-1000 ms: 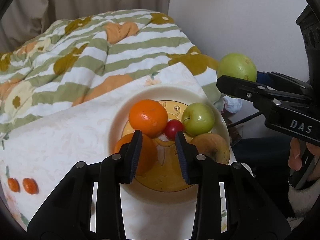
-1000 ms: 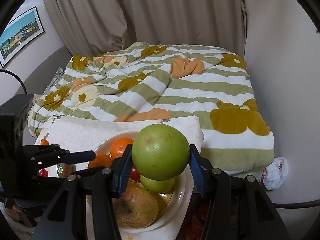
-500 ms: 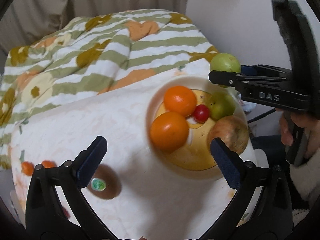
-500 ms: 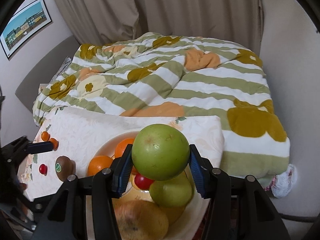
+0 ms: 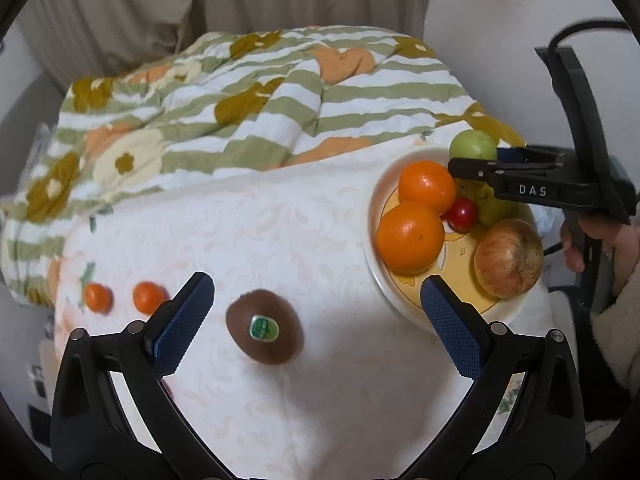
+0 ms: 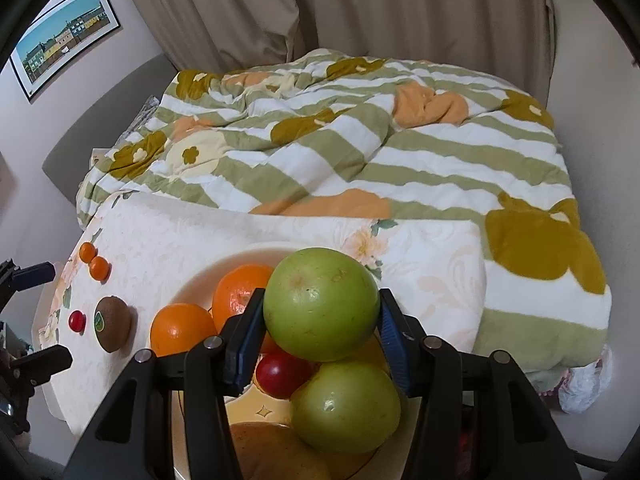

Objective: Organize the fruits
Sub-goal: 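Lower the green apple into the bowl and open the right tool, then grasp the second red tomato with the left tool while the right tool grasps the kiwi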

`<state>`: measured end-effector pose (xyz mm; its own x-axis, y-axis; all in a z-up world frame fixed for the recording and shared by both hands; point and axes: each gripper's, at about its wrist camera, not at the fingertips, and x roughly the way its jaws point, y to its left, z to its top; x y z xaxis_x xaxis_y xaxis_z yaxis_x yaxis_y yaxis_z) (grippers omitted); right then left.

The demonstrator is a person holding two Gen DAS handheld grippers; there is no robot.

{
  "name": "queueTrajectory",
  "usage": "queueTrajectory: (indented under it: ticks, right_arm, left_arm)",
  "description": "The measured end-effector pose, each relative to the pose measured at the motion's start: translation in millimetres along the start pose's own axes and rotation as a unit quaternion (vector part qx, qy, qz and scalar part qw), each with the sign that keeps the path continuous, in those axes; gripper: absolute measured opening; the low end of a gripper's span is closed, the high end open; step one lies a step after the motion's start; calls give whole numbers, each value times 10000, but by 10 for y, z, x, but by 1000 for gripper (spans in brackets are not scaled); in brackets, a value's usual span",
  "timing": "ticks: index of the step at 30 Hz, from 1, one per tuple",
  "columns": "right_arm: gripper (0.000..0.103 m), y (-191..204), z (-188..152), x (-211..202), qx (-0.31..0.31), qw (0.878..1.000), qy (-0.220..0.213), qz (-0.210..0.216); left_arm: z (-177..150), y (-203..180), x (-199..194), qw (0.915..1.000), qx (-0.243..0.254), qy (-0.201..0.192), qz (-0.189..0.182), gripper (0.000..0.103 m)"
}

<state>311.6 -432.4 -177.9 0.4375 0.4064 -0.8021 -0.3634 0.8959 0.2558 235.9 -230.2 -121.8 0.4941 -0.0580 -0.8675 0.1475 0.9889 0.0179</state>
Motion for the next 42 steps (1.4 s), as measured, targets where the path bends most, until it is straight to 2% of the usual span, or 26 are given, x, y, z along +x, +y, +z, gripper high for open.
queueTrajectory:
  ticks: [2, 3, 4, 6, 12, 16, 19, 25, 30, 33, 37, 42]
  right_arm:
    - [61, -2, -1, -26, 33, 10000, -70, 27]
    - [79, 1, 1, -66, 35, 9999, -125, 45]
    - [91, 13, 3, -84, 30, 9998, -171, 34]
    - [96, 41, -2, -151, -14, 9996, -282, -9]
    - [96, 113, -53, -260, -166, 9986, -366, -331]
    - [96, 150, -40, -418, -243, 9980, -474, -354]
    - [96, 199, -9, -539, -307, 9983, -352, -352]
    - [96, 380, 31, -854, -489, 9953, -635, -543]
    - [96, 617, 66, -1099, -501, 9943, -780, -525]
    - [96, 790, 54, -1205, -472, 9936, -851, -579]
    - [96, 1064, 7, -1282, -438, 9924, -910, -697]
    - [96, 1470, -73, -1227, -279, 9925, -873, -809]
  left_arm:
    - [-31, 47, -6, 9999, -150, 22, -38, 103]
    - [-48, 60, -16, 9998, -187, 20, -38, 103]
    - [-67, 70, -34, 9998, -215, 5, -34, 103]
    - [-99, 79, -85, 9996, -273, -69, -47, 103]
    - [-151, 32, -211, 9992, -336, -210, 24, 103]
    - [-196, 24, -351, 9987, -383, -348, 28, 103]
    - [-247, 52, -509, 9973, -465, -568, 76, 103]
    - [-386, 229, -906, 9933, -747, -799, 369, 103]
    - [-585, 462, -1215, 9896, -866, -924, 677, 103]
    - [-686, 662, -1336, 9877, -993, -958, 737, 103]
    - [-823, 972, -1426, 9871, -1080, -975, 667, 103]
    - [-913, 1323, -1466, 9904, -920, -944, 424, 103]
